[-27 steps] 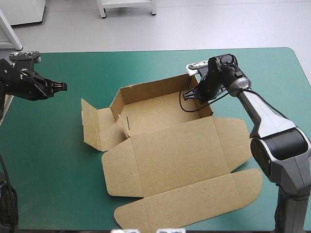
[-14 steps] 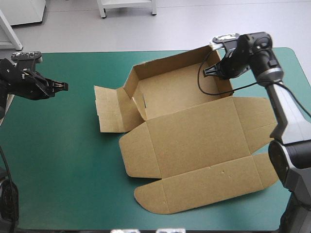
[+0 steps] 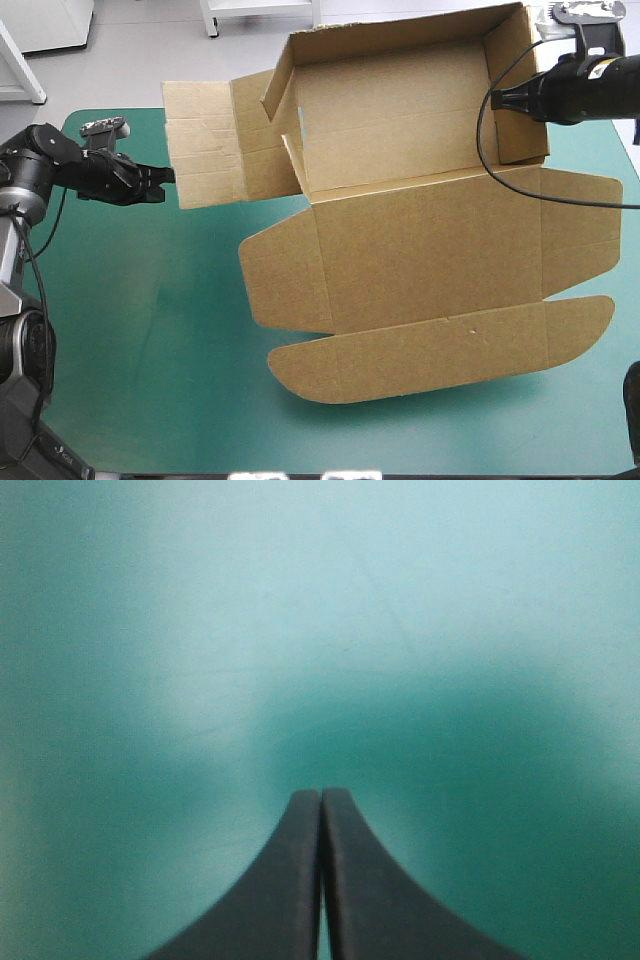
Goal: Fold the box
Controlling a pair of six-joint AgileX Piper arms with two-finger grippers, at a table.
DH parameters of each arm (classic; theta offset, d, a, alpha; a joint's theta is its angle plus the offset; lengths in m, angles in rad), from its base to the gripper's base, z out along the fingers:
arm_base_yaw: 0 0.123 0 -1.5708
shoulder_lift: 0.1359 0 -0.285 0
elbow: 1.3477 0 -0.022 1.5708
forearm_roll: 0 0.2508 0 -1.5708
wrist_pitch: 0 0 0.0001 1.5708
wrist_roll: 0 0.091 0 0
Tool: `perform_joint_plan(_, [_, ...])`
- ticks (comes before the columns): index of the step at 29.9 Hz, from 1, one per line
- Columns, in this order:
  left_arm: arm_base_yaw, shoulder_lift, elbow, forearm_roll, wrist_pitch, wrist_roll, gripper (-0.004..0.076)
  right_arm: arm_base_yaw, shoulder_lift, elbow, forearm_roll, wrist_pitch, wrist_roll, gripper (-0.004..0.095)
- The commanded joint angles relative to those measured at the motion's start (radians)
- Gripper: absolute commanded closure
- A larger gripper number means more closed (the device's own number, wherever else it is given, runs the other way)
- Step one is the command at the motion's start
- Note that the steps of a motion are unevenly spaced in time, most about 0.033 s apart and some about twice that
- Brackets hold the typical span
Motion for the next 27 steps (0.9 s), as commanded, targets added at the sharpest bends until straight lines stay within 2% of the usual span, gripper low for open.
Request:
perform_joint_plan(1, [-0.001, -0.032, -0.026, -0.216, -0.026, 0.096, 0.0732, -0.008, -0.078, -0.034, 0.099, 0.0, -0.008, 0.0925])
perform_joint_plan(6, [-0.001, -0.022, -0.026, -0.445, 0.0, 0.182, 0.0732, -0.006, -0.088, -0.034, 0.207, 0.0, -0.045, 0.0925])
perform_joint_plan(12, [-0.007, -0.022, -0.026, -0.689, 0.121, 0.291, 0.0732, -0.006, -0.066, -0.034, 0.262, 0.0, -0.059, 0.0925])
perform_joint_plan(19, [-0.106, -0.033, -0.026, -0.719, 0.143, 0.32, 0.0732, -0.006, -0.026, -0.034, 0.307, -0.005, -0.084, 0.0923])
perform_joint_plan(27, [-0.182, -0.082, -0.026, -0.719, 0.093, 0.323, 0.0732, -0.006, 0.035, -0.034, 0.287, -0.015, -0.091, 0.0923])
